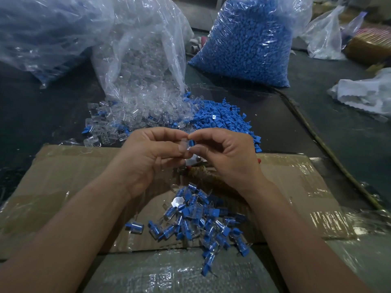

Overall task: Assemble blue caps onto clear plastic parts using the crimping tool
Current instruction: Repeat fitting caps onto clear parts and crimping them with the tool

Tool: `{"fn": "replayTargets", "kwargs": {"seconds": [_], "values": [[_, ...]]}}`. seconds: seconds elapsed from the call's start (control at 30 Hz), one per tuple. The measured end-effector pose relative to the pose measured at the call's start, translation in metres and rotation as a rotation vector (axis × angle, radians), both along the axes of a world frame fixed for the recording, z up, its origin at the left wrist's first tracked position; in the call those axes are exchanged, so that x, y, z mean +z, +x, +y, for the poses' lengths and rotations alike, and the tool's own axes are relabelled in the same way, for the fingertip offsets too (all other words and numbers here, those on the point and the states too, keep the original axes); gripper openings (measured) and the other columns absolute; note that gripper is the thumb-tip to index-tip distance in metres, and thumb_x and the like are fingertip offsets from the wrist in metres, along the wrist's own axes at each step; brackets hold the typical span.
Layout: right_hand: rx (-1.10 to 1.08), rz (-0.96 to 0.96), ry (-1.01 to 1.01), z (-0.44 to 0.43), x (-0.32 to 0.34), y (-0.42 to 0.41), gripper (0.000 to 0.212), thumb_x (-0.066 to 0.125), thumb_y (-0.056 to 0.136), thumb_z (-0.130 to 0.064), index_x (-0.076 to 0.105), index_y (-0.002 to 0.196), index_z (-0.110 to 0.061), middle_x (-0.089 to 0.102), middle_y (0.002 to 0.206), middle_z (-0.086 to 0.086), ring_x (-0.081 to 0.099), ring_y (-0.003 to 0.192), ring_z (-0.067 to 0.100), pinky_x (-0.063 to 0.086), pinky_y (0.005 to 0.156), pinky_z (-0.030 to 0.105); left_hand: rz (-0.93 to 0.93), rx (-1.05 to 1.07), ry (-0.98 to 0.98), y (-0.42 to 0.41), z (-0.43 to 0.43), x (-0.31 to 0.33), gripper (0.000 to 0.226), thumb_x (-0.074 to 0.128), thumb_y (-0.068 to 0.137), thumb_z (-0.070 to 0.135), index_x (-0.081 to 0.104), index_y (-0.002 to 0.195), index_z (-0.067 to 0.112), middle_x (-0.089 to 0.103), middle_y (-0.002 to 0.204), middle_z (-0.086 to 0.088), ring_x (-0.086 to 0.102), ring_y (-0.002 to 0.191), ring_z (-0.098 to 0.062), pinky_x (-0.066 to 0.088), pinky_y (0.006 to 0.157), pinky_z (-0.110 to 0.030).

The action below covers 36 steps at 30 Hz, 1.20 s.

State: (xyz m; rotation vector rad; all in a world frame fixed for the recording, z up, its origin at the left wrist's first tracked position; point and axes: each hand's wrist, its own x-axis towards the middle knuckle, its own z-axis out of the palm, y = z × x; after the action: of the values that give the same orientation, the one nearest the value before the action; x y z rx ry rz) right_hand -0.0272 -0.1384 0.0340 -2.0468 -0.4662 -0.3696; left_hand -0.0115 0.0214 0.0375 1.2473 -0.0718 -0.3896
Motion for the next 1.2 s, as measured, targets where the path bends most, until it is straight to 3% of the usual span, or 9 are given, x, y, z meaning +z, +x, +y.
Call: {"fn": "replayTargets", "kwargs": {"seconds": [0.2,0.57,0.77,0.97,1.1,1.2], "values": [[-0.002,0.072,0.012,-0.0006,-0.0017,0.0013,0.023,0.07,0.074,-0.006,0.068,0.096,-0.01,0.059,0.08,-0.022,0.059,0.076,-0.01,0.047,0.074,0.008,0.007,-0.005,0.019,-0.0001,-0.0001,0.0002,0.018,0.063,0.051,0.001,0.073,0.059,0.013,0.068,0.061,-0.003,0.065,0.054,-0.012,0.052,0.048,-0.017],[-0.034,-0.021,-0.052,-0.0007,-0.0014,0.0018,0.023,0.069,0.076,-0.008,0.068,0.099,-0.007,0.059,0.083,-0.019,0.061,0.081,0.0,0.05,0.077,0.013,0.007,-0.023,-0.009,0.0005,0.0007,-0.0003,0.018,0.064,0.052,0.001,0.074,0.06,0.014,0.068,0.061,-0.003,0.066,0.056,-0.012,0.052,0.051,-0.017],[-0.058,-0.084,-0.098,-0.0006,-0.0025,0.0022,0.024,0.07,0.074,-0.009,0.069,0.097,-0.004,0.057,0.085,-0.017,0.055,0.077,-0.015,0.045,0.075,0.006,0.0,-0.029,-0.009,0.0019,0.0007,-0.0009,0.018,0.063,0.053,0.001,0.074,0.061,0.014,0.068,0.062,-0.003,0.067,0.056,-0.013,0.053,0.052,-0.018],[-0.058,-0.119,-0.137,0.0003,0.0006,-0.0002,0.021,0.068,0.075,-0.008,0.069,0.095,-0.005,0.058,0.084,-0.012,0.056,0.082,0.0,0.047,0.075,0.009,-0.03,-0.021,0.049,0.0004,0.0009,-0.0012,0.016,0.071,0.047,0.012,0.07,0.063,0.014,0.07,0.067,-0.009,0.067,0.055,-0.018,0.053,0.048,-0.021],[-0.06,-0.12,-0.181,0.0008,0.0019,-0.0007,0.02,0.068,0.076,-0.007,0.069,0.095,-0.004,0.058,0.085,-0.011,0.056,0.075,-0.002,0.046,0.075,0.008,-0.08,0.008,0.09,-0.0014,-0.0014,-0.0021,0.021,0.07,0.049,0.014,0.067,0.07,0.011,0.07,0.066,-0.008,0.066,0.052,-0.018,0.052,0.047,-0.02],[-0.051,-0.131,-0.201,0.0006,0.0022,-0.0012,0.019,0.068,0.075,-0.006,0.069,0.094,-0.002,0.058,0.085,-0.011,0.054,0.083,-0.001,0.046,0.076,0.011,-0.095,0.029,0.106,-0.0011,-0.0023,-0.0035,0.019,0.069,0.052,0.012,0.066,0.071,0.01,0.069,0.063,-0.008,0.065,0.049,-0.017,0.052,0.047,-0.021]]}}
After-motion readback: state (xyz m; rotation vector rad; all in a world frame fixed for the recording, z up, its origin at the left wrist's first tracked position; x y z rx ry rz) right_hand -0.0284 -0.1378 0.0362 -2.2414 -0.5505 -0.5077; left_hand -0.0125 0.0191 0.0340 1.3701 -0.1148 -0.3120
